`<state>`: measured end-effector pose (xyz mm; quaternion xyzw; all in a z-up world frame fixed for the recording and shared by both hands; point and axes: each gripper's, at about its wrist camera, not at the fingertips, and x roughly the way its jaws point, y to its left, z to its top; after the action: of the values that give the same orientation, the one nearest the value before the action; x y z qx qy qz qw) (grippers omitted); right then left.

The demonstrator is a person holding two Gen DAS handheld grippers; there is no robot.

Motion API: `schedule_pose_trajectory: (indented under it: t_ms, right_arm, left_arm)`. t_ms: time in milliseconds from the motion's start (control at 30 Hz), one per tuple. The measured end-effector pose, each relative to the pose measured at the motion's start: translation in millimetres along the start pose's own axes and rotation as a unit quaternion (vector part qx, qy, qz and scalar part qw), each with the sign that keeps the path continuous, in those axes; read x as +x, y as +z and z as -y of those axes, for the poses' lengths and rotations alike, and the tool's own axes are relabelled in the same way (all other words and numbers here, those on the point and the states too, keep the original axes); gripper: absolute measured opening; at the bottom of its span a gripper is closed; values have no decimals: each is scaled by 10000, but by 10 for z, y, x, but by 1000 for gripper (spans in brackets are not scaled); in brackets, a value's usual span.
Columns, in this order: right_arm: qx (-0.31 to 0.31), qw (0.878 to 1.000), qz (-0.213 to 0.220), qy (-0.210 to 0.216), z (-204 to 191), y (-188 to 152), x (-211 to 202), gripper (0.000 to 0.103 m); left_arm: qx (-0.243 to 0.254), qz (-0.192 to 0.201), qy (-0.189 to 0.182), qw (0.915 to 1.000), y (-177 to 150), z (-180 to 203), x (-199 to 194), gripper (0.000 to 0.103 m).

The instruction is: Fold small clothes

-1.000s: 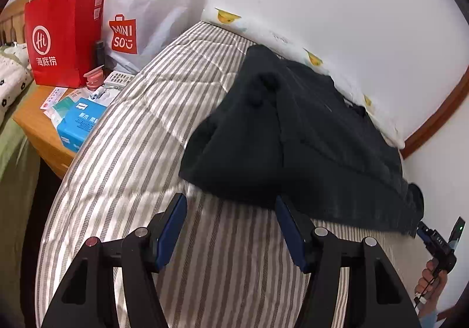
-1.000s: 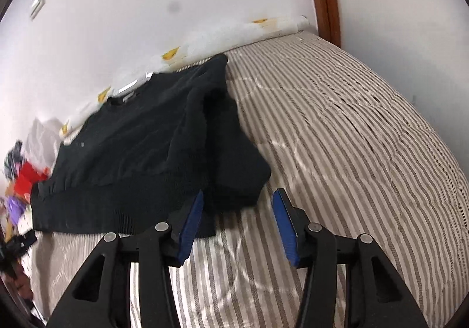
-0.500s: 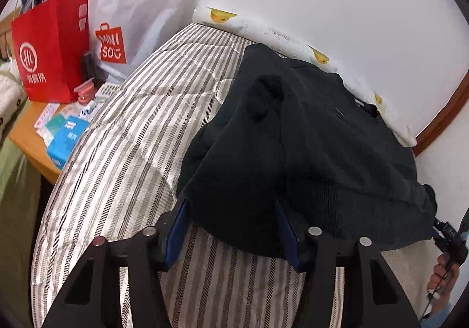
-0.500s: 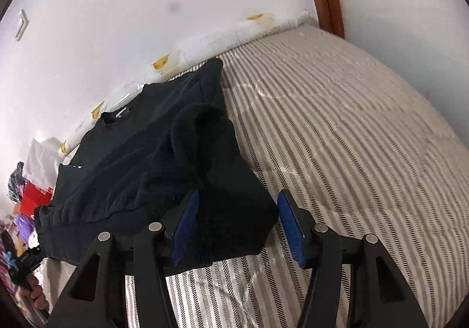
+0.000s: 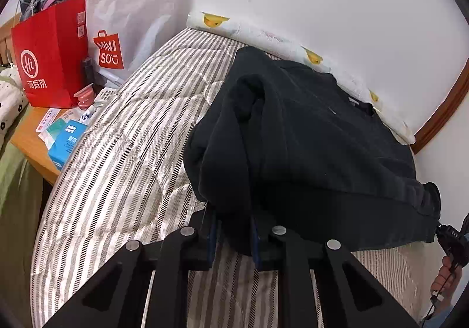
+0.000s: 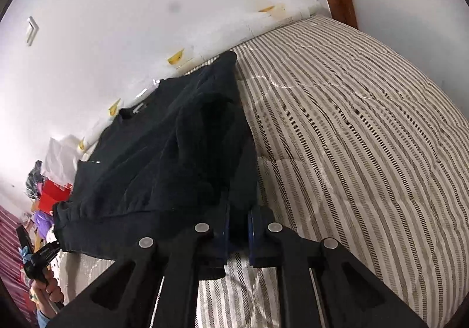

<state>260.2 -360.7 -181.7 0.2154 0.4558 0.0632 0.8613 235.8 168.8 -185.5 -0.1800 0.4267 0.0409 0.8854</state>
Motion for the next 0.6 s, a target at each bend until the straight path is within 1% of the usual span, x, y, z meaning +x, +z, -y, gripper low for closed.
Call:
schedule_pose_trajectory:
  t_ms: [100,200,333,600]
  right_arm:
    - [71,9999,95,86,21,-20,-110,9]
    - [-27,9999,144,-20,-16,-72,-218,9]
    - [-50,9998,181,-38,-8,-162,-381,9]
    - [-328,9988,198,-301,31,-553,-763,9]
  left_arm:
    - [73,13,15,10000,-39,38,-87,17]
    - [116,21,22,9999,-115,42,-173,17]
    - [140,-19,-30,9999,-294,25,-329,17]
    - [196,14,-33,9998,-726,12,-681,17]
